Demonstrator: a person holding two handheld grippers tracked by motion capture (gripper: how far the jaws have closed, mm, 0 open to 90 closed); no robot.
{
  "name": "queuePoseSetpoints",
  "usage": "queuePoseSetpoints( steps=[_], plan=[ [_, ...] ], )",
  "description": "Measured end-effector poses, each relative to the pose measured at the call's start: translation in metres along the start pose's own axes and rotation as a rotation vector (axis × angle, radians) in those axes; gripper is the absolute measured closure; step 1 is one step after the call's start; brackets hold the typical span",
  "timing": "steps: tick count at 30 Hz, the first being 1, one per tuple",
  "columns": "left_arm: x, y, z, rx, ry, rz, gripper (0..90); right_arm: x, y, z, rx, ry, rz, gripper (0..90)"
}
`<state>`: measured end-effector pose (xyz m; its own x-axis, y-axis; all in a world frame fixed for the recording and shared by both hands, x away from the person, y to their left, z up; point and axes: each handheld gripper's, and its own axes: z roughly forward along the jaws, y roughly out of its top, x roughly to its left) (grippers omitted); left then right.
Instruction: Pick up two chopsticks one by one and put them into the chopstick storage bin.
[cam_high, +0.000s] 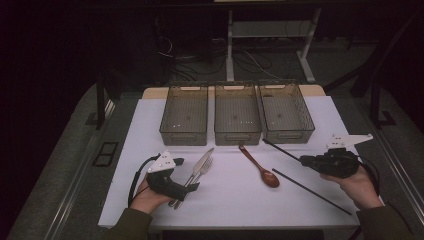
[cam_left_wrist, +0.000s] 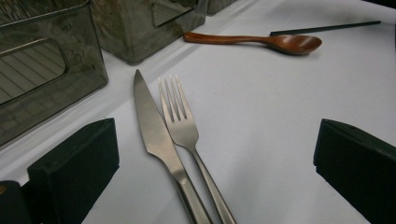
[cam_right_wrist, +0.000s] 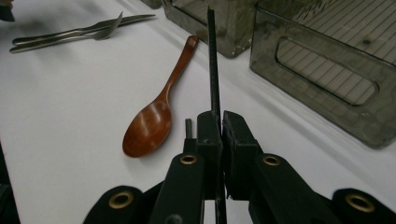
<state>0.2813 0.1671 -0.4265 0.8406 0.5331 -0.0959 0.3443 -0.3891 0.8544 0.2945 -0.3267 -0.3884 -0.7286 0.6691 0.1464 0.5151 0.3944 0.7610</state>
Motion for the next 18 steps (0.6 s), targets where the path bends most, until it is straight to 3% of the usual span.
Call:
queuePoseSetpoints(
  steps=[18],
  plan=[
    [-0.003, 0.0, 0.004, 0.005, -0.017, 0.002, 0.0, 0.013, 0.032, 0.032, 0.006, 0.014, 0.009, 84.9]
  ],
)
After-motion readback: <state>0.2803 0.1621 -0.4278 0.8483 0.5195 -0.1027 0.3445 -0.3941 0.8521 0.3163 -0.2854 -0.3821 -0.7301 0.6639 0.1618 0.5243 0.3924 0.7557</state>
